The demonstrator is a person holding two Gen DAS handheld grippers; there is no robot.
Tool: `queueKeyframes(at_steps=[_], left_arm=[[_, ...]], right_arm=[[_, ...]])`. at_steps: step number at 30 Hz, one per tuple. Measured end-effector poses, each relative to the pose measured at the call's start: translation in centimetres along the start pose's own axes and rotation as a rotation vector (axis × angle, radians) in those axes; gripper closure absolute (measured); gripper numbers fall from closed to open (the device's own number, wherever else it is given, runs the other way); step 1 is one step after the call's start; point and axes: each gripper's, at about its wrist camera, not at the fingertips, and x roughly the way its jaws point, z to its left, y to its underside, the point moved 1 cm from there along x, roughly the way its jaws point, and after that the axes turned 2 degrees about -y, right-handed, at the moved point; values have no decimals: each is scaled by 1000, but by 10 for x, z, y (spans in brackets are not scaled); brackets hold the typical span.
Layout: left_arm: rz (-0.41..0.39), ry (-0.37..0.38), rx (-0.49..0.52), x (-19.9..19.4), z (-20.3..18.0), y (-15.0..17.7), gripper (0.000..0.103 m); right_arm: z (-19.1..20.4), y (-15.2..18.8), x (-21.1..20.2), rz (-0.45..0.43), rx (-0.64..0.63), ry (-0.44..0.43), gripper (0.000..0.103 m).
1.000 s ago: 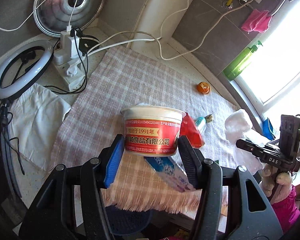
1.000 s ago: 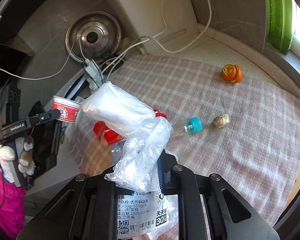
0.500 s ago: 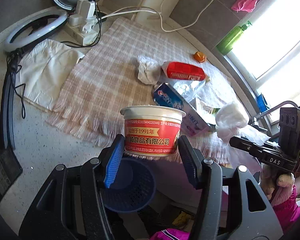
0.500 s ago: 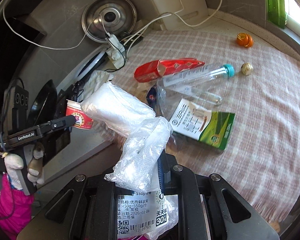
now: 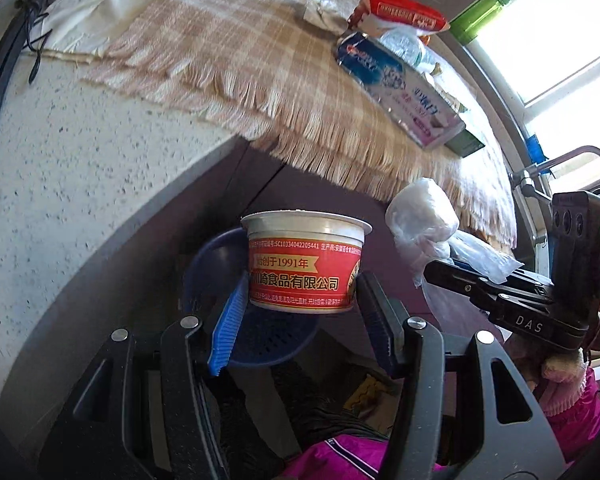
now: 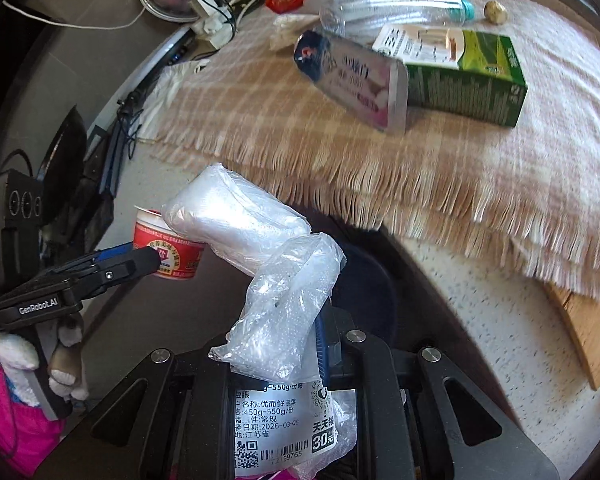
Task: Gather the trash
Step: 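Carry the cup and plastic bag down over the blue wastebasket with both tools, then open both tools to drop the cup and bag into the wastebasket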
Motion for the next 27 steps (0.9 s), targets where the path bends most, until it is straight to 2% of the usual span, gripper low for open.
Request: queueKeyframes(at_steps=[13, 19, 27], left_arm=[[106, -119, -18, 77, 17, 49, 46], [141, -138, -66, 105, 31, 61, 46], [178, -176, -84, 135, 40, 61, 46]], right_arm=[[-14, 35, 56, 95, -5, 61, 88], [-16, 39, 77, 118, -21, 87, 88], [-11, 38, 107, 132, -17, 123, 85]])
